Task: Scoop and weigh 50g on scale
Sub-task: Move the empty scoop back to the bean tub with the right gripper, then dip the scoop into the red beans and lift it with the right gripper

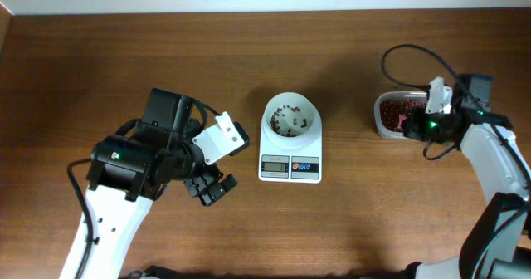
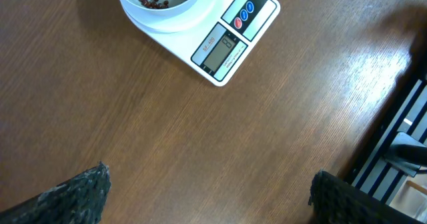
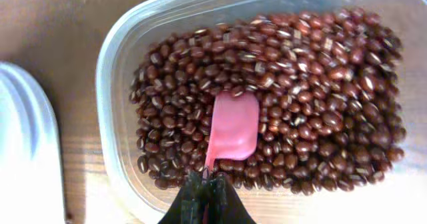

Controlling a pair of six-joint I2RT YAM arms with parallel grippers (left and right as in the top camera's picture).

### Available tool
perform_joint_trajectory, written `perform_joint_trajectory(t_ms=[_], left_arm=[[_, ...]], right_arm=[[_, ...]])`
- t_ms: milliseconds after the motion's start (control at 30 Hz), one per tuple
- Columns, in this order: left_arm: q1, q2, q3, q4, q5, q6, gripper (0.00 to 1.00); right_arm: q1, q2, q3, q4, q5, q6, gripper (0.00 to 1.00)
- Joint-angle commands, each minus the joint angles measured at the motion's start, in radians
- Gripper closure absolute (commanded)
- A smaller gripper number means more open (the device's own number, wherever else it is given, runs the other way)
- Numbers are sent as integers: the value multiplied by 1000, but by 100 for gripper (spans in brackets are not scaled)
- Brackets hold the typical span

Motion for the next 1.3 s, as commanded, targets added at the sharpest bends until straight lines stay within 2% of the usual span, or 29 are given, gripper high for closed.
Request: perform_joint_trajectory(t_ms=[0, 100, 267, 867, 1267], left_arm=[[6, -2, -5, 1, 3, 16, 1], [6, -2, -5, 1, 3, 16, 1], [6, -2, -5, 1, 3, 16, 1], [6, -2, -5, 1, 3, 16, 1], [6, -2, -5, 1, 3, 16, 1]], right_arm=[[-48, 21, -1, 3, -50, 193, 96], [-98, 21, -1, 11, -160, 240, 96], [-177, 21, -1, 11, -311, 239, 96], [-262, 21, -1, -12, -471, 299, 96], [-357, 21, -1, -8, -667, 298, 96]])
